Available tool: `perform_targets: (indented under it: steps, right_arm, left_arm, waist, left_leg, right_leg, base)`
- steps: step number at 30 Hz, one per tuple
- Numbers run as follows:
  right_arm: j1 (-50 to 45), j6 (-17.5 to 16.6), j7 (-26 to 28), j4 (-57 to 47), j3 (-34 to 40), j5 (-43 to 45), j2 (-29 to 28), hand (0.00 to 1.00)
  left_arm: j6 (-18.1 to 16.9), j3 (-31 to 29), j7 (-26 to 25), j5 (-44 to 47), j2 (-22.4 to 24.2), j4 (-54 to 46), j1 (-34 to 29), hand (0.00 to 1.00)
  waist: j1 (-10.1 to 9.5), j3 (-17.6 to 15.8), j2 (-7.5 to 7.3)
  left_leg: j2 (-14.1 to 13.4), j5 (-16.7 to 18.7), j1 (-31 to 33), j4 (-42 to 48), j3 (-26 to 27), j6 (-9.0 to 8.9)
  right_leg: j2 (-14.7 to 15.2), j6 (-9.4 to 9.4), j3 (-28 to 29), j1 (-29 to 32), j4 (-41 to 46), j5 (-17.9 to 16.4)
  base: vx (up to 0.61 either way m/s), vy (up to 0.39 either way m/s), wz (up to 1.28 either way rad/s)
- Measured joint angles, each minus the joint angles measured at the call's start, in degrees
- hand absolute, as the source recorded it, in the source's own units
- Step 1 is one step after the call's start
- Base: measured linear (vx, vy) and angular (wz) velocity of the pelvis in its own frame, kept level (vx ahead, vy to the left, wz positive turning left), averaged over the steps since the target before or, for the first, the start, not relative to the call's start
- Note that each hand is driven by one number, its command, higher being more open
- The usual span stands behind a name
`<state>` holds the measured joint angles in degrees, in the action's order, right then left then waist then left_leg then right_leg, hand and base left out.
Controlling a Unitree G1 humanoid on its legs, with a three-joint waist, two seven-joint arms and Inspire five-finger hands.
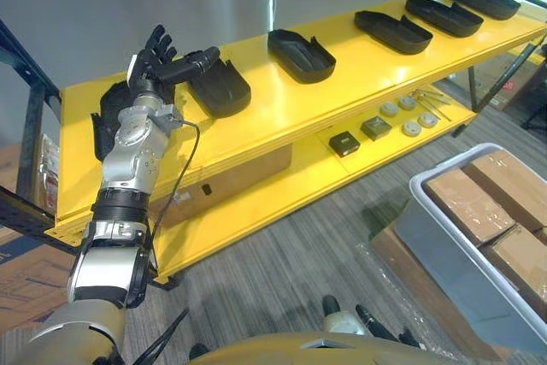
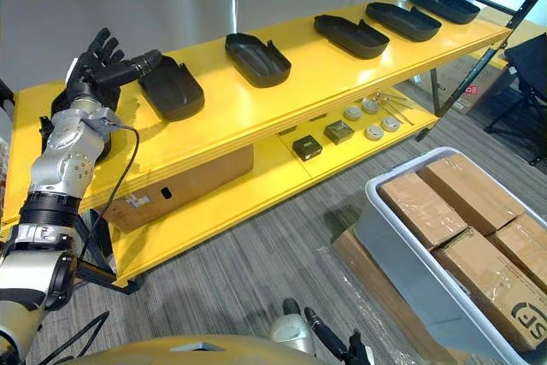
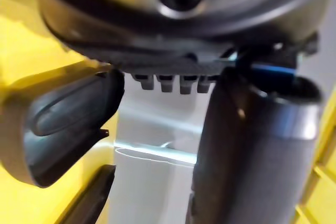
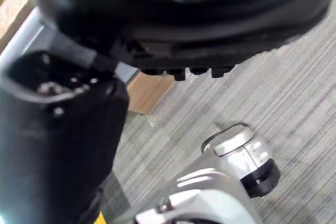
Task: Walk over and take three plastic housings, then place them on the shelf
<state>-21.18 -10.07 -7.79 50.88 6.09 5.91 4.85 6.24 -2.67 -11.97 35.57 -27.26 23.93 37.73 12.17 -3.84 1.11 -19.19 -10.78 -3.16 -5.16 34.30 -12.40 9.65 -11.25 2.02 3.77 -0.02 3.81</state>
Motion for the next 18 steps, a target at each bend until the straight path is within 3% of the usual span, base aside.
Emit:
perform_targets:
  steps: [7, 18]
  right_arm:
    - [1.84, 0.02, 0.49, -0.85, -3.13, 0.26, 0.09, 1.0]
    - [1.84, -0.32, 1.24, -4.5, -6.84, 3.67, 2.55, 1.0]
  left_arm:
    - [-3.8, -1.79, -7.48, 0.01, -0.06, 0.62, 3.93, 1.0]
    - [-5.2, -2.82, -11.52, 0.02, -0.1, 0.6, 7.55, 1.0]
  waist:
    - [0.55, -4.81, -1.75]
    - [0.52, -8.47, -0.06]
  left_leg:
    - [0.6, -0.47, 2.29, 0.06, -0.14, 0.55]
    - [0.66, -0.75, 2.53, 0.22, 0.21, 0.73]
  right_leg:
    - [0.31, -0.2, 0.81, 3.08, 1.12, 0.11]
    - [0.26, -0.26, 1.31, 4.06, 2.14, -0.11]
  base:
    - [0.0, -0.002, -0.01]
    - [0.0, -0.001, -0.01]
